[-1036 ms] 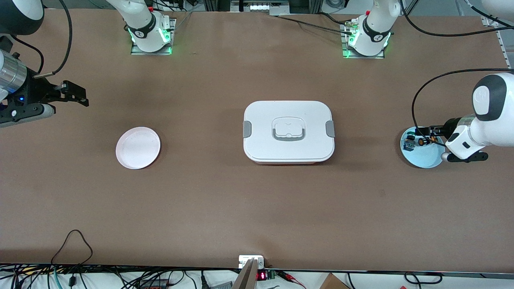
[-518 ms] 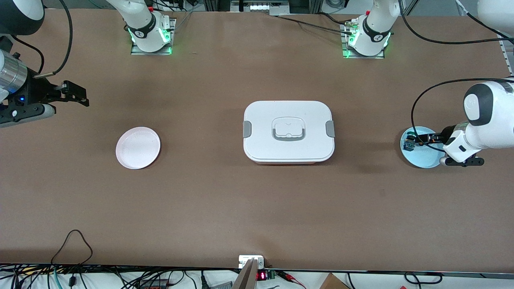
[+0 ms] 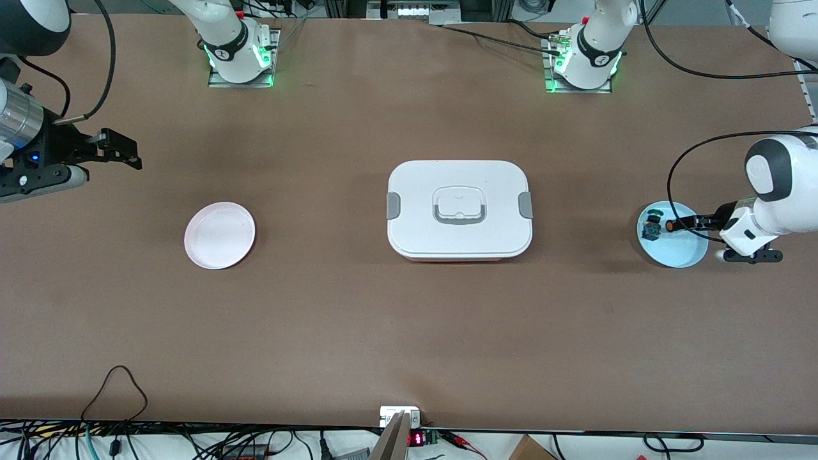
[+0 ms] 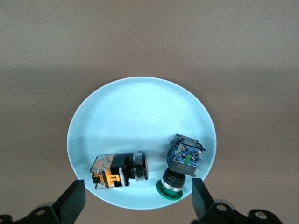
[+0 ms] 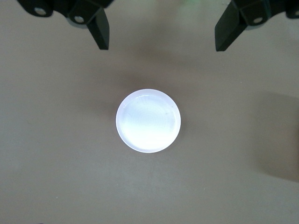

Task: Transfer orange switch to right arm and place
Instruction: 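Lower the left gripper and close it on the orange switch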

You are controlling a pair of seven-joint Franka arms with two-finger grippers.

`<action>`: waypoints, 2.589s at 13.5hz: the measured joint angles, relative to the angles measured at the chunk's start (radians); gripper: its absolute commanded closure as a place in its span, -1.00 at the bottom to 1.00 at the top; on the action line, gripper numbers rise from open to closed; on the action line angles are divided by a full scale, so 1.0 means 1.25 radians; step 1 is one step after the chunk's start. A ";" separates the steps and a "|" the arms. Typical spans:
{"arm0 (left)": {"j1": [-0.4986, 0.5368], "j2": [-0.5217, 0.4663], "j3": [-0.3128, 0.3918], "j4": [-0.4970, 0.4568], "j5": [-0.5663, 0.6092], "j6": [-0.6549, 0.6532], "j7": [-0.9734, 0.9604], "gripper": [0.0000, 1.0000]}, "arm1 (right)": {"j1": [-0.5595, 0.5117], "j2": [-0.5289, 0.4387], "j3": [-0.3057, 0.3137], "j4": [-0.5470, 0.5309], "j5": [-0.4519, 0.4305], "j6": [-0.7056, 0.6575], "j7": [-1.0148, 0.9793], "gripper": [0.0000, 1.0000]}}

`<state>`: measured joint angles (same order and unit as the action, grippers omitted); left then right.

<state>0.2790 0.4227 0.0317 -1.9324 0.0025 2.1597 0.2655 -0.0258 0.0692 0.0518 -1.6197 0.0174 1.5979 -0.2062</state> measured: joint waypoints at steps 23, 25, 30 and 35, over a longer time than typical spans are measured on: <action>0.045 0.086 0.000 -0.056 0.000 0.139 0.026 -1.00 | -0.001 0.006 0.000 0.002 -0.038 0.016 0.001 -1.00; 0.045 0.089 0.000 -0.059 0.000 0.141 0.026 -1.00 | -0.003 0.002 -0.001 0.006 -0.050 0.004 0.003 -1.00; 0.045 0.090 0.000 -0.063 0.000 0.141 0.026 -1.00 | -0.027 -0.003 -0.004 0.006 -0.051 -0.009 0.004 -1.00; 0.053 0.090 0.000 -0.064 0.000 0.141 0.030 0.19 | -0.027 0.004 -0.003 0.006 -0.051 -0.006 0.004 -1.00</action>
<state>0.3452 0.5354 0.0319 -2.0121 0.0025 2.3365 0.3024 -0.0599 0.0743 0.0475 -1.6122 -0.0466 1.5907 -0.2015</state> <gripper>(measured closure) 0.040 0.000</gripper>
